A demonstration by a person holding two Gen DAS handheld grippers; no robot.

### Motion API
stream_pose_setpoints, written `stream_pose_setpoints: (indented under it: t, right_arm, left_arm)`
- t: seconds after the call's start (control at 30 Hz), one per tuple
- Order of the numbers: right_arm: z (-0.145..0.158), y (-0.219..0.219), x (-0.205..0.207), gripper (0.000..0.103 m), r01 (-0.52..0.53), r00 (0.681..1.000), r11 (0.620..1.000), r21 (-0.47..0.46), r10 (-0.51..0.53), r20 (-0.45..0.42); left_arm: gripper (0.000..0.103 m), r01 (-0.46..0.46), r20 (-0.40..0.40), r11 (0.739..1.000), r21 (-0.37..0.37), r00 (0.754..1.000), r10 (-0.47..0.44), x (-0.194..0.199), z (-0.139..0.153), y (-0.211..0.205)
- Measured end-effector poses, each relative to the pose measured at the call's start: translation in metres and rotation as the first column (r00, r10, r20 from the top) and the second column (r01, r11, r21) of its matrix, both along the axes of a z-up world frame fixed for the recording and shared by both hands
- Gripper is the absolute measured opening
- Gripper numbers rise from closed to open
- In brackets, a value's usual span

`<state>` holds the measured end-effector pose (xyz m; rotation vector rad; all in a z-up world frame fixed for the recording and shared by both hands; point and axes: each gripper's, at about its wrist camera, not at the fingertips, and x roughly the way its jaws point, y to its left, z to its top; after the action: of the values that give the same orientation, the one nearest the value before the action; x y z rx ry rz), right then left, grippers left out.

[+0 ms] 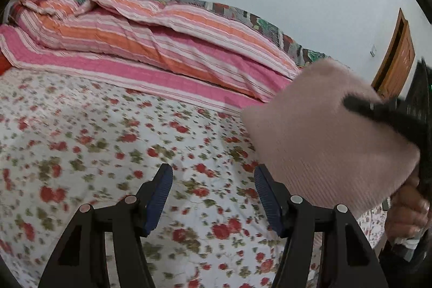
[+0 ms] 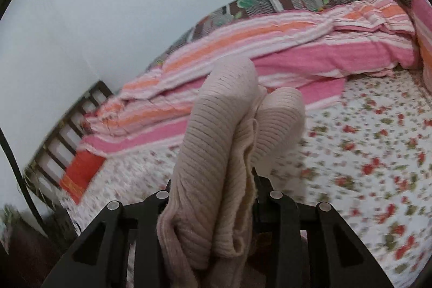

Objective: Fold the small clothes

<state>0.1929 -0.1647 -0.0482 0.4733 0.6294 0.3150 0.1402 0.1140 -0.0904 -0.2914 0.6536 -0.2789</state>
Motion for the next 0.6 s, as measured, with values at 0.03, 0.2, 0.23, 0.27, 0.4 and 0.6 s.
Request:
stream_pose_setpoints:
  t: [0.03, 0.2, 0.23, 0.27, 0.4, 0.6]
  right_arm:
    - [0.001, 0.005, 0.000, 0.034, -0.019, 1.000, 0.999, 0.051, 0.018, 0.019]
    - [-0.039, -0.009, 0.008, 0.035, -0.049, 0.999, 0.979, 0.196, 0.052, -0.007]
    - [-0.064, -0.018, 0.012, 0.035, -0.032, 0.997, 0.982, 0.186, 0.045, -0.066]
    - [-0.079, -0.022, 0.013, 0.036, -0.016, 0.994, 0.987, 0.160, 0.033, -0.107]
    - [-0.145, -0.053, 0.009, 0.041, 0.057, 0.963, 0.996, 0.063, -0.038, -0.265]
    - [-0.117, -0.068, -0.028, 0.043, 0.009, 0.990, 0.999, -0.039, -0.014, -0.140]
  left_arm:
    - [0.061, -0.004, 0.001, 1.000, 0.009, 1.000, 0.004, -0.002, 0.002, 0.003]
    - [0.061, -0.024, -0.001, 0.999, 0.032, 1.000, 0.025, -0.012, 0.000, 0.015]
    - [0.061, -0.026, -0.008, 0.999, 0.027, 1.000, 0.026, -0.014, -0.003, 0.017]
    - [0.061, -0.031, -0.015, 0.999, 0.023, 0.999, 0.031, -0.015, -0.006, 0.019]
    - [0.061, -0.019, -0.050, 1.000, 0.014, 0.999, 0.019, -0.019, -0.019, 0.019]
    - [0.061, 0.051, -0.098, 0.998, 0.036, 0.994, -0.047, -0.028, -0.038, -0.013]
